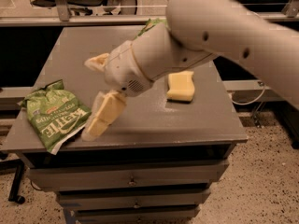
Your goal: Move green jalapeno chip bag near sponge
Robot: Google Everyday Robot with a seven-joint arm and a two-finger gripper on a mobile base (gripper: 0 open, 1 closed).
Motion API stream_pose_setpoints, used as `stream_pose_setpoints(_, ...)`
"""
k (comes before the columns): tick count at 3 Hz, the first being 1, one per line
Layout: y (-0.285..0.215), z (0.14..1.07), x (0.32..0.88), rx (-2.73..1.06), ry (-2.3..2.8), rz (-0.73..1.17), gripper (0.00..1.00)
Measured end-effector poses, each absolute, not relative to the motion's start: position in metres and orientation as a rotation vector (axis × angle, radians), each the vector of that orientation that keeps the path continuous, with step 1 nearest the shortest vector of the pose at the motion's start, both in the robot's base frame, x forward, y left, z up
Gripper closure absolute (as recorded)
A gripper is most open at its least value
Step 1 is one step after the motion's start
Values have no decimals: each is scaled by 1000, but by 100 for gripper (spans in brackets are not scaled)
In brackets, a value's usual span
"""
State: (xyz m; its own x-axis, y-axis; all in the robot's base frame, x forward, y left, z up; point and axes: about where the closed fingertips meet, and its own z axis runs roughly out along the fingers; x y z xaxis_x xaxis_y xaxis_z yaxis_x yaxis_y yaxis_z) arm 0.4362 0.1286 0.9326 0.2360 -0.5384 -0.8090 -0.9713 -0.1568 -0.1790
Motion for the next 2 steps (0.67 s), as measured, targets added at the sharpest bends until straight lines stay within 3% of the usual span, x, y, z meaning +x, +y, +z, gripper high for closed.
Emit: stream_pose_setpoints(2, 197, 872, 451, -1743, 1392, 845, 0)
